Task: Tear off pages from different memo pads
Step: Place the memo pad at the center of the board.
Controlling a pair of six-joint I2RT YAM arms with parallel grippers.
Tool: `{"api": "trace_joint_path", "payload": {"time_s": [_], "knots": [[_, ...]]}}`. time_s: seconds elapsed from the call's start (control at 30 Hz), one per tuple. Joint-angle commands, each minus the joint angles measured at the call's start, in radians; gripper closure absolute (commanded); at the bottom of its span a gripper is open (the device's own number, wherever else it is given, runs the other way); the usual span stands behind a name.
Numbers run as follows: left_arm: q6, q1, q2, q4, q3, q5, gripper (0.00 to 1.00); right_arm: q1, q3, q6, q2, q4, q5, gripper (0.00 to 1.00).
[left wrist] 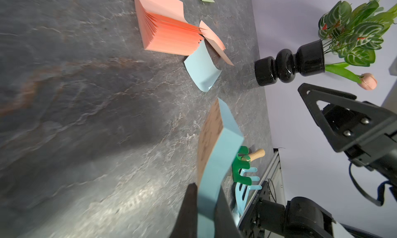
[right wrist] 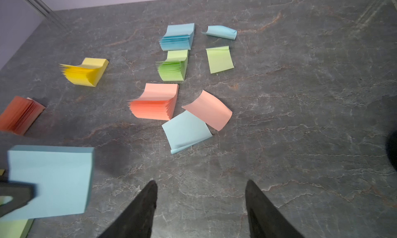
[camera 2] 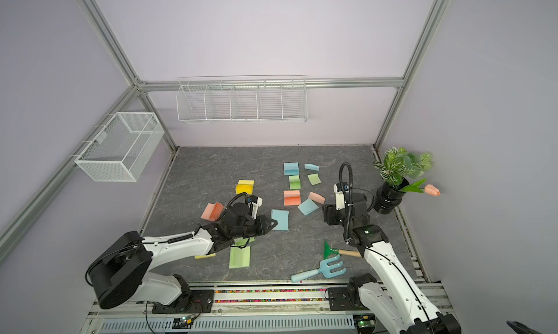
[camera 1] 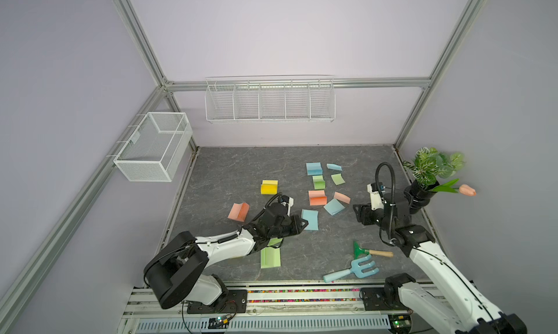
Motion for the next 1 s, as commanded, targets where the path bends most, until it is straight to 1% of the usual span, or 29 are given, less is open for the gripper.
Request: {"api": "trace_joint_path", "payload": {"time_s": [0.0,0.1,0.2,0.3,0.47,0.63,0.67,0.77,0.83,0.9,0.97], "knots": [[-0.079,-0.001,0.107,0.139,0.062,0.081,1.00,0.005,-0.034,0.031,-0.042,0.058,-0.018,0.32],[-0.108,0.001,0.218,0.170,0.112,0.111,1.00,0.006,-0.053,0.042,-0.078,0.073,-0.038,0.30],[-0.115,0.004,0.281,0.161,0.139,0.092,1.00,0.008,-0.075,0.052,-0.116,0.085,-0.052,0.29],[-0.102,0.017,0.313,0.117,0.163,0.061,1.00,0.008,-0.102,0.059,-0.168,0.095,-0.058,0.27],[-0.099,0.037,0.369,0.083,0.194,0.046,1.00,0.008,-0.150,0.071,-0.264,0.117,-0.057,0.24],[-0.079,0.038,0.377,0.003,0.216,-0.008,1.00,0.008,-0.174,0.084,-0.337,0.130,-0.056,0.21],[-0.077,0.040,0.374,-0.009,0.215,-0.018,0.98,0.008,-0.174,0.086,-0.347,0.129,-0.057,0.21],[-0.063,0.038,0.355,-0.058,0.215,-0.043,0.78,0.008,-0.177,0.092,-0.373,0.130,-0.059,0.20],[-0.044,0.039,0.331,-0.113,0.219,-0.071,0.63,0.008,-0.183,0.099,-0.389,0.135,-0.063,0.18],[-0.021,0.038,0.300,-0.176,0.223,-0.106,0.53,0.008,-0.186,0.102,-0.400,0.139,-0.065,0.17],[0.010,0.038,0.247,-0.247,0.228,-0.149,0.46,0.007,-0.188,0.110,-0.410,0.139,-0.065,0.14]]}}
